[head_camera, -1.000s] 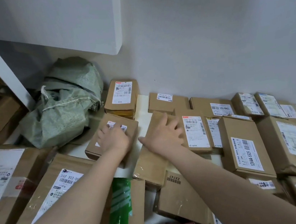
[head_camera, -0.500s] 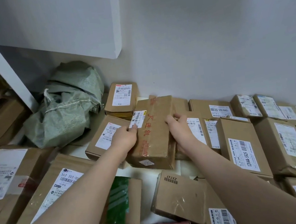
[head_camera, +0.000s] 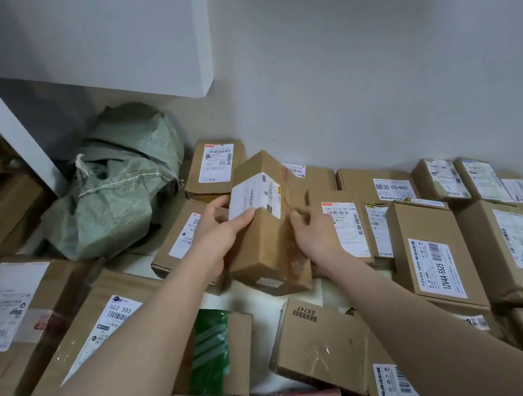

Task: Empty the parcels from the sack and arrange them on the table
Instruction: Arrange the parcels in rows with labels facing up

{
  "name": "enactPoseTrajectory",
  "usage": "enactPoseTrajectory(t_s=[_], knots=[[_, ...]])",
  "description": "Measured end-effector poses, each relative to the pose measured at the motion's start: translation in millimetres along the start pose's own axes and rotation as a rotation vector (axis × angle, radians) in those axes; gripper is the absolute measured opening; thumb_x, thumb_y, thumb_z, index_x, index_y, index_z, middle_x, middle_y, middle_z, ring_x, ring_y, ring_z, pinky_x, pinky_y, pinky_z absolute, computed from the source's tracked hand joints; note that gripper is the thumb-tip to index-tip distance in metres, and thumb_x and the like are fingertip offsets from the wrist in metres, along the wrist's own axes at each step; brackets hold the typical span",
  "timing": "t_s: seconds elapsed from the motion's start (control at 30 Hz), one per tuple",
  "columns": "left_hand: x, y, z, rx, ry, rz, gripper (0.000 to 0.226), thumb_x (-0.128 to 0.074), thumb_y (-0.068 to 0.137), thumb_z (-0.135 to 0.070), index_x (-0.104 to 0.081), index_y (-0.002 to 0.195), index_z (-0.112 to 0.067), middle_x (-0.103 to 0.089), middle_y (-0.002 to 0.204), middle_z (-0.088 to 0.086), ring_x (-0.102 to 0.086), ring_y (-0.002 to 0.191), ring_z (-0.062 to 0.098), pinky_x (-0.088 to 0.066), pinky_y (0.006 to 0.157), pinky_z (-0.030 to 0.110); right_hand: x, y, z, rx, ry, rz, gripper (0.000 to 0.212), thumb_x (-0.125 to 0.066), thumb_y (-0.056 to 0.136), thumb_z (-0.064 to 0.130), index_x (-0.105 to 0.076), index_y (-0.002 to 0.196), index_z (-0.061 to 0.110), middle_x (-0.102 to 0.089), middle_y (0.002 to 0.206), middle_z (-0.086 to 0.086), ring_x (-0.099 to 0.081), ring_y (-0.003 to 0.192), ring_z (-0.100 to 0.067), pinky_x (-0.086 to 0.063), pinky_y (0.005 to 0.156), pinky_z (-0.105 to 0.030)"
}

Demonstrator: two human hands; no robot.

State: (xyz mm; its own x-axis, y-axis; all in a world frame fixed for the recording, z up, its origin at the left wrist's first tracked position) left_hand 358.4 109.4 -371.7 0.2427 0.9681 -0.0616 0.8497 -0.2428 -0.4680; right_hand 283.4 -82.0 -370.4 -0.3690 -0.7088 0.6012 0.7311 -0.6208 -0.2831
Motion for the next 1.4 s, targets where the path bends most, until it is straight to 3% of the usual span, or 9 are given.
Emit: enactPoseTrajectory(t_s=[0.1, 0.2, 0.43, 0.57, 0.7, 0.93, 1.1, 1.27, 1.4], knots=[[-3, 3, -1, -0.013, -0.071, -0.034, 0.036, -0.073, 0.086, -0.025, -0.061, 0.117, -0.038, -0.062, 0.114, -0.005, -0.063, 0.103, 0.017, -0.055, 0.088, 0.038, -16, -3, -2, -0.095, 0.113, 0.133, 0.081, -0.024, 0.074, 0.082, -0.062, 0.121, 0.028, -0.064, 0.117, -0.006, -0.06, 0.105, -0.027, -0.049, 0.097, -0.045], [-8, 6, -4, -0.052, -0.011, -0.005, 0.037, -0.063, 0.093, -0.014, -0.059, 0.126, -0.029, -0.064, 0.121, -0.005, -0.061, 0.107, 0.012, -0.051, 0.09, 0.03, -21, -5, -13, -0.267, 0.336, 0.204, 0.097, -0.023, 0.063, 0.09, -0.063, 0.122, 0.026, -0.067, 0.115, -0.005, -0.061, 0.102, -0.026, -0.048, 0.096, -0.041], [-23, 0, 4, -0.08, 0.271, 0.006, 0.045, -0.057, 0.096, -0.01, -0.049, 0.139, -0.021, -0.055, 0.138, -0.004, -0.05, 0.124, 0.015, -0.04, 0.1, 0.029, -25, -2, -8, -0.043, 0.264, 0.215, 0.032, -0.052, 0.094, 0.031, -0.065, 0.122, 0.026, -0.071, 0.113, 0.005, -0.066, 0.095, -0.016, -0.055, 0.08, -0.034], [-28, -1, 1, -0.067, 0.305, -0.025, 0.051, -0.063, 0.093, -0.031, -0.044, 0.139, -0.026, -0.054, 0.135, -0.008, -0.051, 0.113, 0.013, -0.038, 0.087, 0.027, -5, -9, 16, 0.119, 0.122, 0.083, 0.03, -0.05, 0.096, 0.031, -0.066, 0.121, 0.025, -0.068, 0.112, 0.01, -0.06, 0.103, -0.01, -0.047, 0.086, -0.027], [-24, 3, 4, 0.007, 0.22, -0.051, 0.056, -0.063, 0.089, -0.047, -0.044, 0.138, -0.03, -0.054, 0.131, -0.01, -0.052, 0.108, 0.014, -0.042, 0.094, 0.031, 13, -14, 37, 0.199, 0.106, -0.029, 0.026, -0.048, 0.094, 0.03, -0.067, 0.077, 0.028, -0.065, 0.074, 0.01, -0.062, 0.072, -0.014, -0.047, 0.066, -0.03], [-25, 7, 37, 0.082, 0.283, 0.087, 0.104, -0.081, 0.056, -0.056, -0.034, 0.147, -0.033, -0.049, 0.139, -0.005, -0.058, 0.115, 0.026, -0.048, 0.098, 0.046, -13, -19, 33, 0.142, 0.198, 0.082, 0.022, -0.049, 0.083, 0.032, -0.07, 0.081, 0.039, -0.075, 0.092, 0.008, -0.07, 0.092, -0.014, -0.056, 0.087, -0.044], [-22, 8, 23, -0.045, 0.854, -0.075, 0.063, -0.053, 0.082, -0.058, -0.044, 0.141, -0.035, -0.052, 0.136, 0.002, -0.04, 0.127, 0.03, -0.04, 0.101, 0.045, 3, -23, 11, 0.151, -0.194, -0.074, 0.03, -0.047, 0.092, 0.018, -0.069, 0.112, 0.024, -0.07, 0.107, 0.0, -0.063, 0.099, -0.023, -0.051, 0.081, -0.03], [-34, 6, 7, -0.179, 0.771, -0.06, 0.039, -0.052, 0.097, -0.033, -0.051, 0.136, -0.03, -0.06, 0.13, -0.002, -0.056, 0.113, 0.023, -0.04, 0.075, 0.031, -3, -21, -2, 0.117, -0.341, -0.021, 0.03, -0.047, 0.091, 0.021, -0.068, 0.113, 0.025, -0.062, 0.118, -0.006, -0.057, 0.107, -0.029, -0.05, 0.091, -0.04], [-33, 3, 5, -0.194, 0.82, -0.169, 0.035, -0.051, 0.095, -0.03, -0.054, 0.13, -0.029, -0.064, 0.121, 0.0, -0.06, 0.103, 0.026, -0.049, 0.079, 0.035, -5, -23, 1, 0.099, -0.394, -0.035, 0.029, -0.049, 0.092, 0.026, -0.065, 0.117, 0.024, -0.059, 0.12, -0.005, -0.054, 0.112, -0.029, -0.049, 0.094, -0.043]])
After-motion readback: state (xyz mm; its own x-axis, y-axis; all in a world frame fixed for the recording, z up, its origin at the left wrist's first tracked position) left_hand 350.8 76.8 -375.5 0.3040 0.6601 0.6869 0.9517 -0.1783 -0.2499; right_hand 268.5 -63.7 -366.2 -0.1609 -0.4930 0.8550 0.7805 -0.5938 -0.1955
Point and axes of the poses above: each hand's wrist, its own y-axis towards the middle knuckle, its own x-axis out of the back of the hand, z = x × y, the point moved 9 cm from there along y, towards the middle knuckle
